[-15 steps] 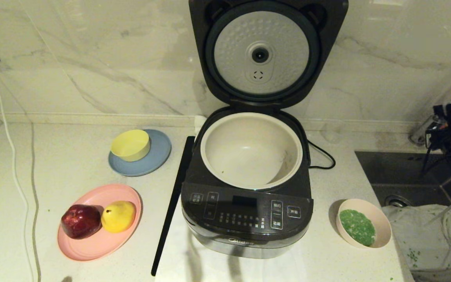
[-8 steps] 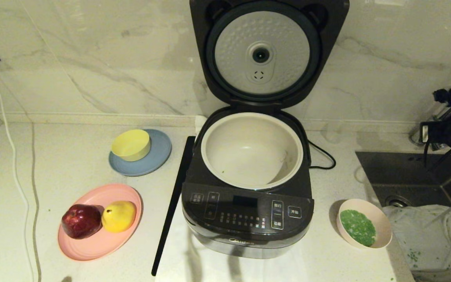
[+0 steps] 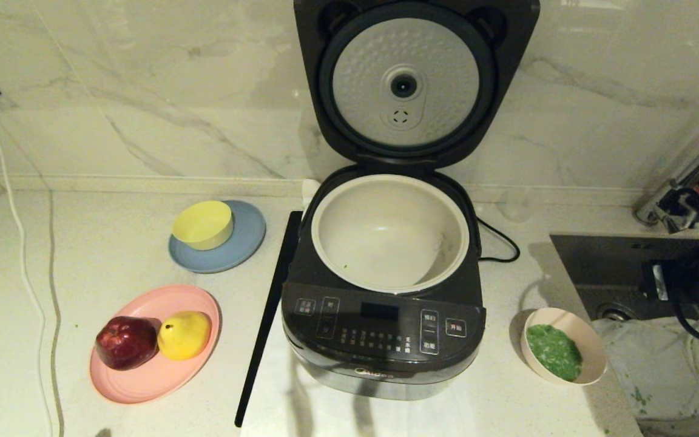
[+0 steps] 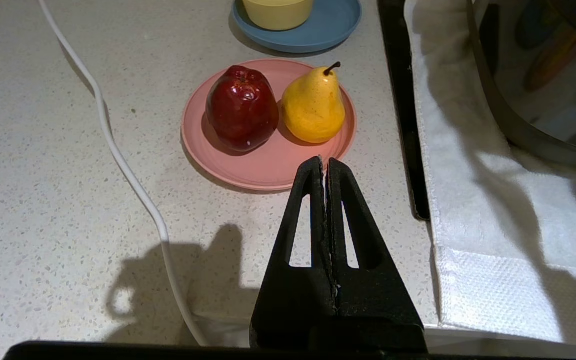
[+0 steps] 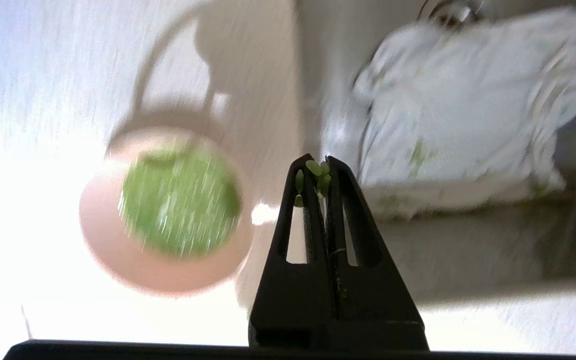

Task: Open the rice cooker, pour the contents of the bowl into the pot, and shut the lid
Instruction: Fill a bowl with water from the tap

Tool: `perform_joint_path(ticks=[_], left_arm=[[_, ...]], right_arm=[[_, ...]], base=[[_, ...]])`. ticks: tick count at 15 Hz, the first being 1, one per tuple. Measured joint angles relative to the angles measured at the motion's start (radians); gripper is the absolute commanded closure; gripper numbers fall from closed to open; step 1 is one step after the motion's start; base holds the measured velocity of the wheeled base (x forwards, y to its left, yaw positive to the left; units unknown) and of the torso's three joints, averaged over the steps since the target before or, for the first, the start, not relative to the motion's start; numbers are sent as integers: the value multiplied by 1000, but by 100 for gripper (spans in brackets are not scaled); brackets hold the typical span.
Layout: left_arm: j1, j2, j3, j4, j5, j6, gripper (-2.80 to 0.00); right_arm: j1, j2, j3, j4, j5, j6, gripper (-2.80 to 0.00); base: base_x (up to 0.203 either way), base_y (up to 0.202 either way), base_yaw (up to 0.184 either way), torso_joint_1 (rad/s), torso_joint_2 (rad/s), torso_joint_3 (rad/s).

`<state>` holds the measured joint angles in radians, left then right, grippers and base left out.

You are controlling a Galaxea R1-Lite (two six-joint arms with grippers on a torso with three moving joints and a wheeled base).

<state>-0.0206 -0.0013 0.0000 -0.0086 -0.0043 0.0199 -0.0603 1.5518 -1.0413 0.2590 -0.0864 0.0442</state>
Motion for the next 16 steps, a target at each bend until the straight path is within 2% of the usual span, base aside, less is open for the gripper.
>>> perform_joint_path(ticks=[4,5,8,12,16], left_arm=[[0,0,0,0,0,0,0],[0,0,0,0,0,0,0],[0,0,0,0,0,0,0],[0,0,0,0,0,0,0],[0,0,0,0,0,0,0]], right_arm=[[57,-55,119,-6,-38,18,0],[68,-58,151,-25,-47,22,-280],[77,-51,219,-113,-49,67,-280],[77,-27,265,-134,-39,90,-280],[68,20,314,-267,-39,100,-280]], base=[[0,0,0,0,0,0],[0,0,0,0,0,0],[0,0,0,0,0,0],[0,0,0,0,0,0],[0,0,0,0,0,0]])
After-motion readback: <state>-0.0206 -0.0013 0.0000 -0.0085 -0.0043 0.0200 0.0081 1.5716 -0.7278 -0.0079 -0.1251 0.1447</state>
